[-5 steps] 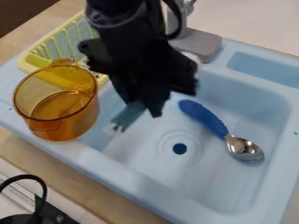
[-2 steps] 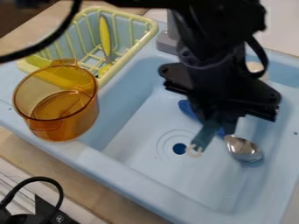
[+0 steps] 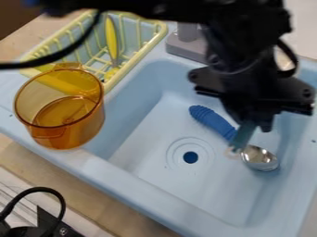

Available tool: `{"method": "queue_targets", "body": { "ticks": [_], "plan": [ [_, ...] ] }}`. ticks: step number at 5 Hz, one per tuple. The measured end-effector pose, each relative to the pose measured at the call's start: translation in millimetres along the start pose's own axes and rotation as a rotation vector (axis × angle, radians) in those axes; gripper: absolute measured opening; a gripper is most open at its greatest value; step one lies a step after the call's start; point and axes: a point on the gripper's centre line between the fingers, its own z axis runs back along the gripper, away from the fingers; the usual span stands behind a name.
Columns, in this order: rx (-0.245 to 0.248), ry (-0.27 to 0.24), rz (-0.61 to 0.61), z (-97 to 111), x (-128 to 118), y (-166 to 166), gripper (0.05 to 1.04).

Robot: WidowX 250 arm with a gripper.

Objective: Moved the plastic spatula into the sink, on top of the blue spoon

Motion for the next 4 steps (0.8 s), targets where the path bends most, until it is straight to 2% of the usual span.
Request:
{"method": "queue_targets", "body": {
  "ticks": [1,2,4],
  "plan": [
    [0.006,-0.009,0.04,-8.5,5.7,3.5,0.233],
    [0.031,0.012,0.044,-21.3,3.6,5.8,0.233],
    [0.039,0.018,0.03,-28.3,2.0,10.1,0.233]
  ]
}}
